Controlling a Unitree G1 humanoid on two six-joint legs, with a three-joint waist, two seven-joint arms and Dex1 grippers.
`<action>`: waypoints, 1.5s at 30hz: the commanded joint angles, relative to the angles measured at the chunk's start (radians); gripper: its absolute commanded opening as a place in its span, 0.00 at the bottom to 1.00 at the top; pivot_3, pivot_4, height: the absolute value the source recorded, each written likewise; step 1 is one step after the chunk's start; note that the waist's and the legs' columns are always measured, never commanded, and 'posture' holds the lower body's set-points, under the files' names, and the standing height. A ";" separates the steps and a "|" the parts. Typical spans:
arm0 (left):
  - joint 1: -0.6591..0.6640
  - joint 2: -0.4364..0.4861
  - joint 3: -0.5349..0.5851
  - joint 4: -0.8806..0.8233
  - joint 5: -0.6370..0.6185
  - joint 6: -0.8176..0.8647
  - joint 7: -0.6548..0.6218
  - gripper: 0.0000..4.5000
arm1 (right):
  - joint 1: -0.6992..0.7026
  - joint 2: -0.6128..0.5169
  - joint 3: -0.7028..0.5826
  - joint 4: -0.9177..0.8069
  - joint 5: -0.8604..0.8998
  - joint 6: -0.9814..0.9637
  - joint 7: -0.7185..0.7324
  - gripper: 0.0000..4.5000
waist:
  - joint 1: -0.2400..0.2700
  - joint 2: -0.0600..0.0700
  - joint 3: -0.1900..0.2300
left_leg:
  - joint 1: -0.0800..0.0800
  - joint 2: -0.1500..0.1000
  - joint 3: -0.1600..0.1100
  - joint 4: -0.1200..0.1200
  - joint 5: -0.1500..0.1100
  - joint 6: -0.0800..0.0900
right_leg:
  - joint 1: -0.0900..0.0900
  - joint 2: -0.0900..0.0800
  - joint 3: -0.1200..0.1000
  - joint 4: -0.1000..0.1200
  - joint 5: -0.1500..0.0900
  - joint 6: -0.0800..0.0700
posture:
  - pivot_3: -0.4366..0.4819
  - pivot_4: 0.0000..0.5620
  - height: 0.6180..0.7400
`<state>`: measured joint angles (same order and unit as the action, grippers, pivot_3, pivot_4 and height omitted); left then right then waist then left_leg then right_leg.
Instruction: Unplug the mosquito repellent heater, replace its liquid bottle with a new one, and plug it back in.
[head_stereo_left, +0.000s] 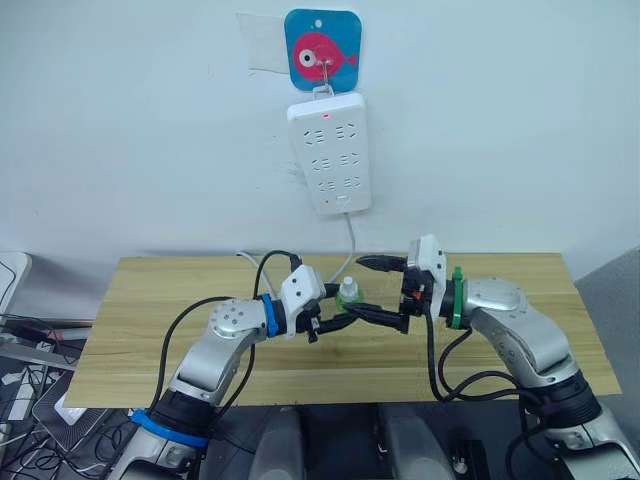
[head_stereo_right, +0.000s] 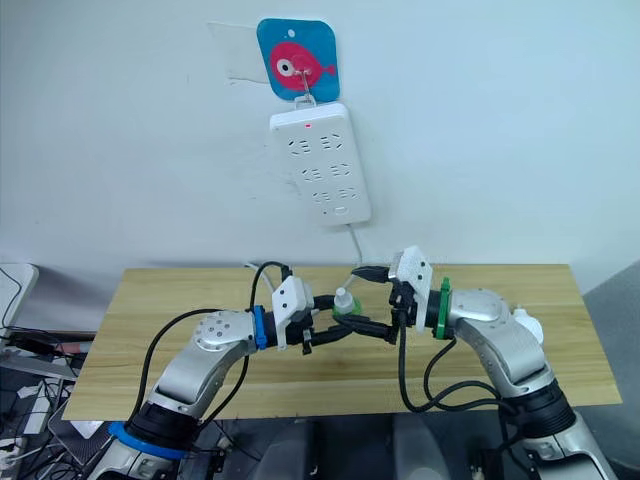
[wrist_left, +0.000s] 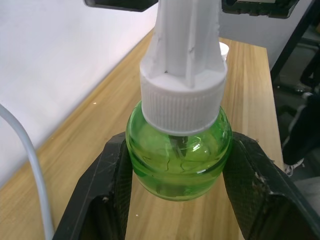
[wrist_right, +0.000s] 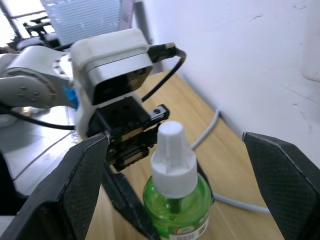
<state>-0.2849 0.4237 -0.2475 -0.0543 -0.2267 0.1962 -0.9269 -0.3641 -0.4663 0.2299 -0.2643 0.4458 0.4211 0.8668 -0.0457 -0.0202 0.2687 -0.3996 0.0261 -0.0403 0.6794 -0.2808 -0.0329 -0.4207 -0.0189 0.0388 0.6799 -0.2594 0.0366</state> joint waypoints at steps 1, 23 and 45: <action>-0.013 -0.011 0.010 -0.011 -0.011 0.000 0.002 0.49 | -0.013 0.011 0.004 -0.053 -0.017 0.013 -0.023 1.00 | 0.000 0.000 0.000 | 0.000 0.000 0.000 0.000 0.000 0.000 | 0.000 0.000 0.000 0.000 0.000 0.000 | 0.43 0.46 1.00; -0.008 -0.006 0.011 -0.022 -0.005 0.004 -0.012 0.49 | 0.009 0.005 0.028 0.026 -0.052 -0.046 0.081 0.06 | -0.002 0.000 0.000 | 0.000 0.000 0.000 0.000 0.000 0.000 | 0.000 0.000 0.000 0.000 0.000 0.000 | 0.45 0.49 1.00; -0.005 -0.002 0.009 -0.041 -0.014 0.016 -0.011 0.49 | 0.004 0.045 0.036 0.086 -0.114 -0.067 0.087 0.51 | 0.003 0.000 0.001 | 0.000 0.000 0.000 0.000 0.000 0.000 | 0.000 0.000 0.000 0.000 0.000 0.000 | 0.47 0.51 1.00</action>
<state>-0.2818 0.4265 -0.2477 -0.0465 -0.2238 0.2151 -0.9327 -0.3643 -0.4240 0.2640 -0.1571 0.3326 0.3783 0.9512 -0.0432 -0.0201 0.2695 -0.3995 0.0261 -0.0403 0.6790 -0.2809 -0.0327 -0.4207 -0.0186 0.0389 0.6796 -0.2595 0.0366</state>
